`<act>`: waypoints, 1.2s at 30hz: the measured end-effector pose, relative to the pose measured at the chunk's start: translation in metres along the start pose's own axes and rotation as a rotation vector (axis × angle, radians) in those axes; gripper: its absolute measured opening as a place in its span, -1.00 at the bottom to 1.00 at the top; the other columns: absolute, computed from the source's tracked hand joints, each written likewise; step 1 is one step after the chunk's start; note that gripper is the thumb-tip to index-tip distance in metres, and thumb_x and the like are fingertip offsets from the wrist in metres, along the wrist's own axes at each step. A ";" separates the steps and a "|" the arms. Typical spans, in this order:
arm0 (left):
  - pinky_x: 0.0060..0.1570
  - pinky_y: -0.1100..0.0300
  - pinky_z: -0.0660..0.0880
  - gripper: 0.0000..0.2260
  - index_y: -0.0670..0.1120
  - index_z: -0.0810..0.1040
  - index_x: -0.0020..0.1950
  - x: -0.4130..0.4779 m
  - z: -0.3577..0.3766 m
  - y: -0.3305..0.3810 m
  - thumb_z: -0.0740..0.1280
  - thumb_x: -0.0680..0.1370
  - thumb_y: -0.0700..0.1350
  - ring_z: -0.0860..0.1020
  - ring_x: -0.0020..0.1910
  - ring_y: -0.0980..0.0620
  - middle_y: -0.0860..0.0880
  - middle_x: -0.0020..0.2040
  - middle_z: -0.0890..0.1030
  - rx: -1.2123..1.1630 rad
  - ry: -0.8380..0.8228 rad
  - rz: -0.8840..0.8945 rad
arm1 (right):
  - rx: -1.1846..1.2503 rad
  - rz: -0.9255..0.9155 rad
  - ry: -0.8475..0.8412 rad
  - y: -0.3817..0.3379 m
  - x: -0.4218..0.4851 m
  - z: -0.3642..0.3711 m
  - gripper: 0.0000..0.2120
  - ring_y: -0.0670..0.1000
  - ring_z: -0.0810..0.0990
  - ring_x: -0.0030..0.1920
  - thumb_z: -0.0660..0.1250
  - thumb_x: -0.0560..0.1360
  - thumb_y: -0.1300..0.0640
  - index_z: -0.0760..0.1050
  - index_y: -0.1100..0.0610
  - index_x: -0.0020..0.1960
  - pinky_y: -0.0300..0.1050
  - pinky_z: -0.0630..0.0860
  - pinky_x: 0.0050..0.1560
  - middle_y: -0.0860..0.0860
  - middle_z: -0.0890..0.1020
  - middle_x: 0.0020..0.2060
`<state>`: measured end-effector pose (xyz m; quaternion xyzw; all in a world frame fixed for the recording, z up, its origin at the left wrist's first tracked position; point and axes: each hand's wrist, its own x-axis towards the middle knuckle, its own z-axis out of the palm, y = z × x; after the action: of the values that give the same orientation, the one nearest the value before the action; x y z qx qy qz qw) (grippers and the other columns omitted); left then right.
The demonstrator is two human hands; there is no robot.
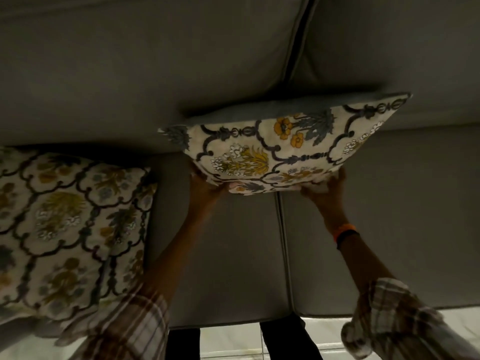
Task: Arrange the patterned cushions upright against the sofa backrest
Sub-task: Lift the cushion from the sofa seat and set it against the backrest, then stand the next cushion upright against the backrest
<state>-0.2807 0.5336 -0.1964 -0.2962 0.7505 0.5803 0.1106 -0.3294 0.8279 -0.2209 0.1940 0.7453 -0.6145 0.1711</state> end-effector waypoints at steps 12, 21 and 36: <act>0.50 -0.15 0.26 -0.37 -0.13 0.21 0.55 -0.056 -0.267 -0.036 0.31 0.56 0.08 0.25 0.51 -0.23 -0.23 0.53 0.26 0.634 0.379 0.325 | 0.028 0.417 -0.392 -0.040 -0.191 0.345 -0.38 0.11 0.57 0.34 0.35 0.66 -0.04 0.25 0.08 0.64 0.08 0.52 0.18 0.08 0.52 0.48; 0.46 -0.34 0.20 0.00 0.17 0.01 0.57 -0.030 -0.477 -0.160 0.25 0.28 0.58 0.24 0.51 -0.29 -0.15 0.59 0.17 0.400 0.310 -0.311 | 0.084 0.264 -0.298 -0.016 -0.228 0.489 -0.01 0.01 0.62 0.32 0.71 0.34 0.01 0.28 0.00 0.64 -0.34 0.68 -0.01 -0.03 0.58 0.44; 0.20 0.18 0.56 0.29 -0.03 0.19 0.56 -0.147 -0.411 -0.114 0.62 -0.05 0.36 0.48 0.33 0.19 0.10 0.44 0.42 -0.237 0.190 -0.072 | -0.079 -0.131 -0.374 -0.070 -0.236 0.323 -0.15 -0.42 0.64 0.15 0.65 0.21 0.01 0.42 0.05 0.44 -0.42 0.63 0.04 -0.45 0.69 0.09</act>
<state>-0.0243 0.1774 -0.0891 -0.3874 0.6730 0.6296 0.0240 -0.1545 0.4804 -0.1056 0.0206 0.7351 -0.6199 0.2736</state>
